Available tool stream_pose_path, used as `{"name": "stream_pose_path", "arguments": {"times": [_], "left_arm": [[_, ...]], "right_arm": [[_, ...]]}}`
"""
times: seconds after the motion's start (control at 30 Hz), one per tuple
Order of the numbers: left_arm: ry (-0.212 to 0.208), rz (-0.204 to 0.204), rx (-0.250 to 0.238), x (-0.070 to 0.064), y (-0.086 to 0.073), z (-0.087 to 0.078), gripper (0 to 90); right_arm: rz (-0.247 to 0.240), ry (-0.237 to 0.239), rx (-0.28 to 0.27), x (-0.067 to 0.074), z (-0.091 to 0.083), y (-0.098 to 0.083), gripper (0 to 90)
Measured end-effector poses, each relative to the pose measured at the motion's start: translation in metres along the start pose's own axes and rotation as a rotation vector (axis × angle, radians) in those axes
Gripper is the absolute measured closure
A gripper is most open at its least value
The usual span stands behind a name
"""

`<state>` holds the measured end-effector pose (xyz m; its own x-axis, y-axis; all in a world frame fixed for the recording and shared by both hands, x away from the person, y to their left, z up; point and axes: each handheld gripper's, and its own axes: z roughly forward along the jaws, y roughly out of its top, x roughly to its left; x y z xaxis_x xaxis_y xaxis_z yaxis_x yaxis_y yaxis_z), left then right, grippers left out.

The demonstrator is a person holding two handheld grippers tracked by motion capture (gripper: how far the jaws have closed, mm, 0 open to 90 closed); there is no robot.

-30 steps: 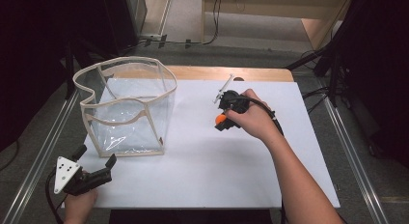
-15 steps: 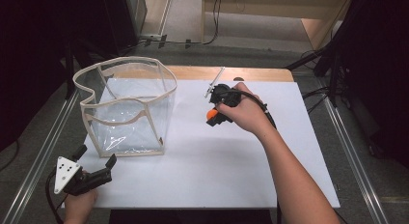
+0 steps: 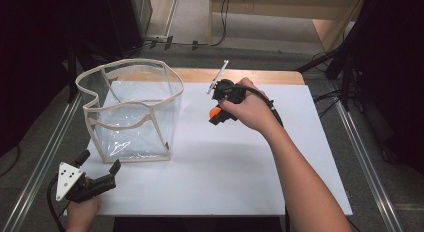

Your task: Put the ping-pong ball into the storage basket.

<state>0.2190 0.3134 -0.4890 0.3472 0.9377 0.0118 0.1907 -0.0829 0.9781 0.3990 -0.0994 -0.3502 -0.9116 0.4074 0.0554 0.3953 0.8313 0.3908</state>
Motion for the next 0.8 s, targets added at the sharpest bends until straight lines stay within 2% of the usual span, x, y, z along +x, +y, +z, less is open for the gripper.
{"name": "stream_pose_path", "arguments": {"times": [0.8], "left_arm": [[-0.002,0.001,0.001,0.000,0.000,0.000,0.0]], "right_arm": [[-0.044,0.010,-0.005,0.004,-0.017,0.036,47.7]]}}
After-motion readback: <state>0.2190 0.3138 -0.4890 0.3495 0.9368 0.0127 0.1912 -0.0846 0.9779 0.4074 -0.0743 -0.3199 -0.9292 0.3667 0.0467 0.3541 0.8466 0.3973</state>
